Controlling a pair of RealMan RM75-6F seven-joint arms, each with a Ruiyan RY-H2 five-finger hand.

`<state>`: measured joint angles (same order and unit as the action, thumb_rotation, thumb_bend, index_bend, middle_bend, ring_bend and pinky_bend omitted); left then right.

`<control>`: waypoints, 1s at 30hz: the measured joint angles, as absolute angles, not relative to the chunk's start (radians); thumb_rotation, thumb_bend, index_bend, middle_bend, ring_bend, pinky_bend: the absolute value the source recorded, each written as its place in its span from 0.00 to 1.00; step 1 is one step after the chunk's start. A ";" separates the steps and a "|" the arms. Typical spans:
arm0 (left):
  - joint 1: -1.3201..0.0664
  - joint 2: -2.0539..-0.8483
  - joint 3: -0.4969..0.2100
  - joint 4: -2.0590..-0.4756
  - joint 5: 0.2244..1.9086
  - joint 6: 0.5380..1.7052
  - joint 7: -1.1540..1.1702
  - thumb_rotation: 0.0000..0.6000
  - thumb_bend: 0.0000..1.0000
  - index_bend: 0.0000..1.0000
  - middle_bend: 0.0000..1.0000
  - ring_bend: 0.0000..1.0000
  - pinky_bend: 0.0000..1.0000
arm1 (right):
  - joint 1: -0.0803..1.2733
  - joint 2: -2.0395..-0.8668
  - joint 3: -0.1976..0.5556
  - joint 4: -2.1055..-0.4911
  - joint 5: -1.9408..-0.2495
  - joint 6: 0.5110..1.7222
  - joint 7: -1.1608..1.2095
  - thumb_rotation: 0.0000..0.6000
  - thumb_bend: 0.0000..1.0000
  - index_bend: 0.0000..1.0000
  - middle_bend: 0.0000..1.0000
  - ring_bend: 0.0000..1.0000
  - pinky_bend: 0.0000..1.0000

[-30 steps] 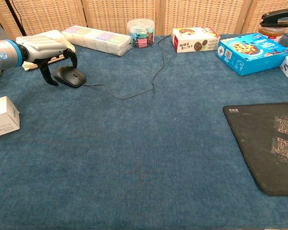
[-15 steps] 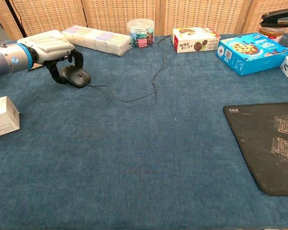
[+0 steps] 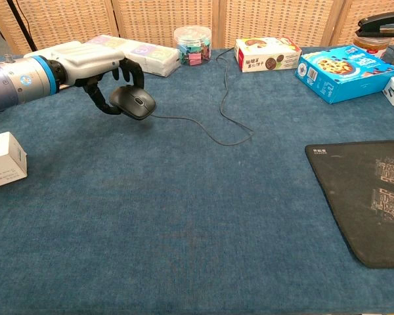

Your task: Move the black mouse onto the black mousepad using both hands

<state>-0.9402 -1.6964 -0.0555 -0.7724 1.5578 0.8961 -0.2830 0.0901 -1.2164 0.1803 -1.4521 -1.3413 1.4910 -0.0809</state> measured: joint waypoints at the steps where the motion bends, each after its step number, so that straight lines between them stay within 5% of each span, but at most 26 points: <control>1: -0.940 -1.688 -0.057 -0.809 1.558 0.902 -0.267 1.00 0.22 0.47 0.36 0.30 0.32 | 0.090 -1.215 0.180 -1.453 -1.342 1.491 -0.079 1.00 0.00 0.00 0.00 0.00 0.00; 12: -0.966 -1.684 -0.113 -1.188 1.471 0.871 0.083 1.00 0.22 0.46 0.36 0.30 0.32 | 0.084 -1.195 0.179 -1.464 -1.342 1.489 -0.040 1.00 0.00 0.00 0.00 0.00 0.00; 24: -1.049 -1.913 -0.203 -1.203 1.261 0.774 0.361 1.00 0.22 0.44 0.35 0.30 0.32 | 0.077 -1.176 0.179 -1.476 -1.339 1.485 -0.008 1.00 0.00 0.00 0.00 0.00 0.00; 26: -1.060 -1.940 -0.212 -1.183 1.238 0.759 0.372 1.00 0.20 0.38 0.31 0.27 0.32 | 0.077 -1.174 0.180 -1.477 -1.339 1.486 -0.006 1.00 0.00 0.00 0.00 0.00 0.00; 30: -1.076 -1.986 -0.224 -1.140 1.216 0.755 0.391 1.00 0.07 0.03 0.02 0.03 0.17 | 0.075 -1.169 0.181 -1.479 -1.336 1.486 0.004 1.00 0.00 0.00 0.00 0.00 0.00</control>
<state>-1.0756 -1.9857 -0.2244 -1.1398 1.2163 0.7546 0.3911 0.0747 -1.1686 0.1812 -1.4787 -1.3361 1.4863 0.0038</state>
